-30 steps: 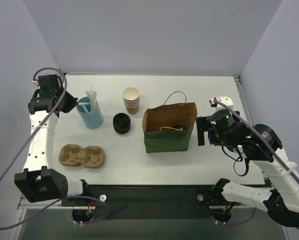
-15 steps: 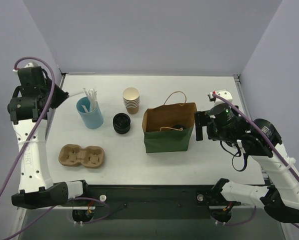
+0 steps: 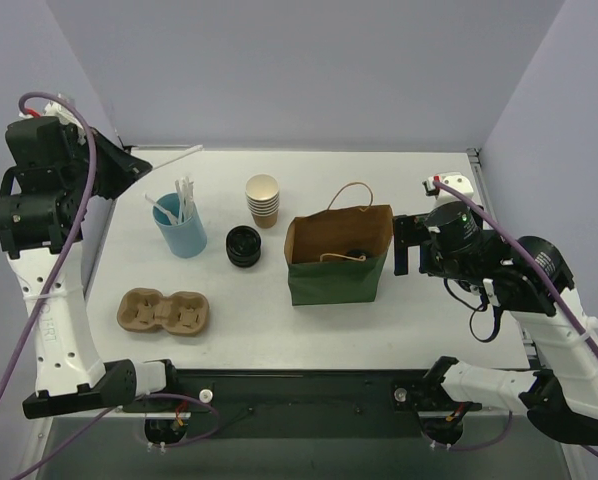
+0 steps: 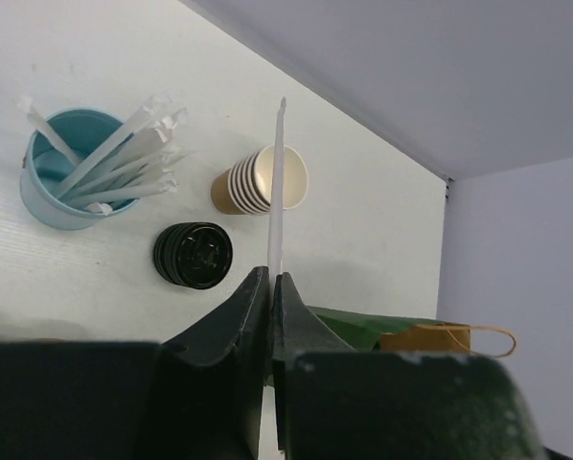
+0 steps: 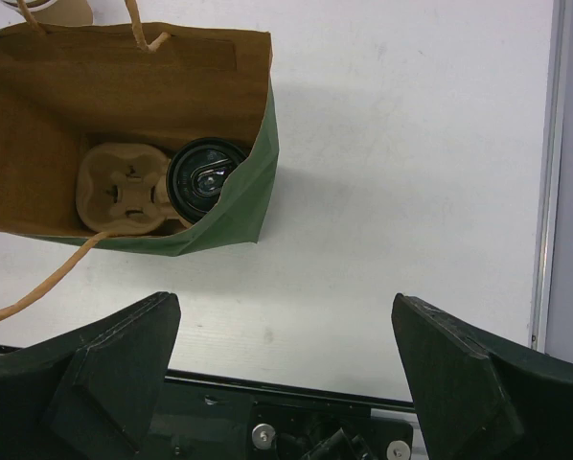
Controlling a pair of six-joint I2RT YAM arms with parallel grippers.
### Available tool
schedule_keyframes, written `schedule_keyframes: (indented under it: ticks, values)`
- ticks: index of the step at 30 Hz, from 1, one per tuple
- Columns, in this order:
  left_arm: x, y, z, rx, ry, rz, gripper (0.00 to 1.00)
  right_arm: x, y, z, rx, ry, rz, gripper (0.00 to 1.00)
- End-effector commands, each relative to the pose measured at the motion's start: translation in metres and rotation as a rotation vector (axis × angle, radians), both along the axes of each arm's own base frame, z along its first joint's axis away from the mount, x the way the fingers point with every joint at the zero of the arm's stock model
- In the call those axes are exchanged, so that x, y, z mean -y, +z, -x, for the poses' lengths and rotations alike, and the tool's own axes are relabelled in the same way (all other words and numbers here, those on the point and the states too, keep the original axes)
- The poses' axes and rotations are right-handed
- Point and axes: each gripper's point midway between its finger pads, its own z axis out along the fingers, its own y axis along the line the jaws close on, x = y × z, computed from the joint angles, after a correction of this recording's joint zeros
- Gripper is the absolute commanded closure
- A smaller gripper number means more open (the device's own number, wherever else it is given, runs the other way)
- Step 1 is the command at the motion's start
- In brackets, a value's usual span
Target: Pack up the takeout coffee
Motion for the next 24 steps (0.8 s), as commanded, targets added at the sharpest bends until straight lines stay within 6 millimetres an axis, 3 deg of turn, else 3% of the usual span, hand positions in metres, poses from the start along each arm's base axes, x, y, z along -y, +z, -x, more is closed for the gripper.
schedule_keyframes:
  ticks: [1, 5, 6, 7, 8, 9, 13, 18, 24]
  values:
    - [0.037, 0.036, 0.007, 0.108, -0.207, 0.066, 1.0, 0.012, 0.005, -0.001, 0.021, -0.045, 0.024, 0.0]
    - [0.082, 0.053, 0.01, 0.174, -0.394, 0.123, 1.0, 0.015, 0.009, -0.004, 0.04, -0.085, 0.018, 0.0]
    - [0.11, 0.054, 0.018, 0.175, -0.49, 0.128, 1.0, 0.015, 0.012, -0.005, 0.05, -0.087, 0.013, 0.0]
    - [0.123, 0.058, 0.02, 0.198, -0.534, 0.127, 1.0, 0.015, 0.013, -0.005, 0.056, -0.089, 0.01, 0.0]
    - [0.135, 0.054, 0.021, 0.186, -0.57, 0.132, 1.0, 0.016, 0.014, -0.006, 0.06, -0.091, 0.009, 0.0]
    - [0.163, 0.046, 0.029, 0.152, -0.657, 0.139, 1.0, 0.016, 0.015, -0.006, 0.066, -0.091, 0.009, 0.0]
    - [0.206, 0.034, 0.045, 0.117, -0.768, 0.088, 1.0, 0.015, 0.016, -0.008, 0.07, -0.096, 0.007, 0.0]
    - [0.228, 0.022, 0.055, 0.091, -0.828, 0.122, 1.0, 0.013, 0.015, -0.008, 0.065, -0.094, -0.004, 0.0]
    - [0.228, 0.032, 0.069, 0.175, -0.853, 0.173, 1.0, 0.015, 0.011, -0.006, 0.062, -0.097, 0.001, 0.0]
